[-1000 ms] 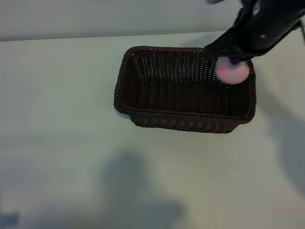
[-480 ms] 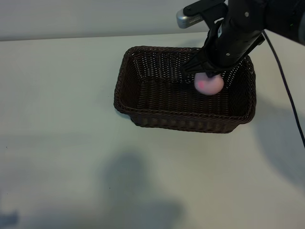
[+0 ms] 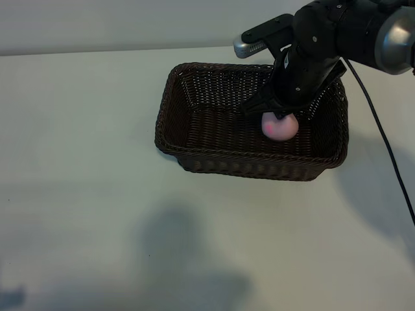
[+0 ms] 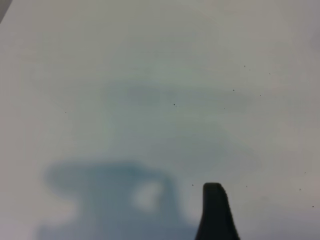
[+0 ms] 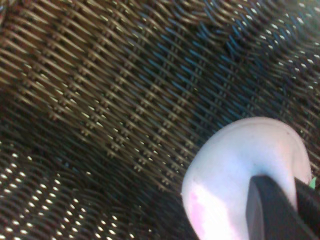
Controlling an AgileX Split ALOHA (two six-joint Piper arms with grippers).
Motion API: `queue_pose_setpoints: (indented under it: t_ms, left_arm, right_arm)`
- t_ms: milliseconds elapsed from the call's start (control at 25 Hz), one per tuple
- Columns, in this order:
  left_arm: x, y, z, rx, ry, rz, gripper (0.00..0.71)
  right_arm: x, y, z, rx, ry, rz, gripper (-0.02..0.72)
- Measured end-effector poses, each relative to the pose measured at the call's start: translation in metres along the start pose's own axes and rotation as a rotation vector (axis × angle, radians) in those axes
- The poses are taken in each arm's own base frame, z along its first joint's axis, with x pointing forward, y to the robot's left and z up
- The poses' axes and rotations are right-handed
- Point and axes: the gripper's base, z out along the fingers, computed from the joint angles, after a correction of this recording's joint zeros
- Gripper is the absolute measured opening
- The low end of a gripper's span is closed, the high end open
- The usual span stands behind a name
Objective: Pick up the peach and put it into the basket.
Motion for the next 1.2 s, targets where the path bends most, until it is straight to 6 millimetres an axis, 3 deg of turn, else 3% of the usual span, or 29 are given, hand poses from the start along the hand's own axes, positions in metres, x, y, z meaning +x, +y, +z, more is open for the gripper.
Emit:
queue_pose_setpoints:
  t_ms: [160, 240, 520, 640, 760, 960, 1200]
  left_arm:
    - [0.0, 0.0, 0.0, 0.0, 0.0, 0.0, 0.498]
    - [0.0, 0.0, 0.0, 0.0, 0.0, 0.0, 0.498]
    - [0.0, 0.0, 0.0, 0.0, 0.0, 0.0, 0.498]
    - [0.0, 0.0, 0.0, 0.0, 0.0, 0.0, 0.498]
    - [0.0, 0.0, 0.0, 0.0, 0.0, 0.0, 0.498]
    - [0.0, 0.0, 0.0, 0.0, 0.0, 0.0, 0.498]
    - [0.0, 0.0, 0.0, 0.0, 0.0, 0.0, 0.498]
  right_arm:
    - [0.0, 0.0, 0.001, 0.0, 0.003, 0.0, 0.068]
    - [0.0, 0.0, 0.001, 0.001, 0.005, 0.0, 0.127]
    - [0.001, 0.0, 0.001, 0.001, 0.011, -0.001, 0.506]
    - [0.001, 0.0, -0.001, 0.002, 0.019, -0.001, 0.604]
    - [-0.006, 0.0, -0.011, 0.003, 0.02, 0.002, 0.62]
    - [-0.02, -0.002, -0.036, 0.006, 0.003, 0.01, 0.58]
    - [-0.028, -0.024, -0.047, 0.026, 0.001, 0.059, 0.571]
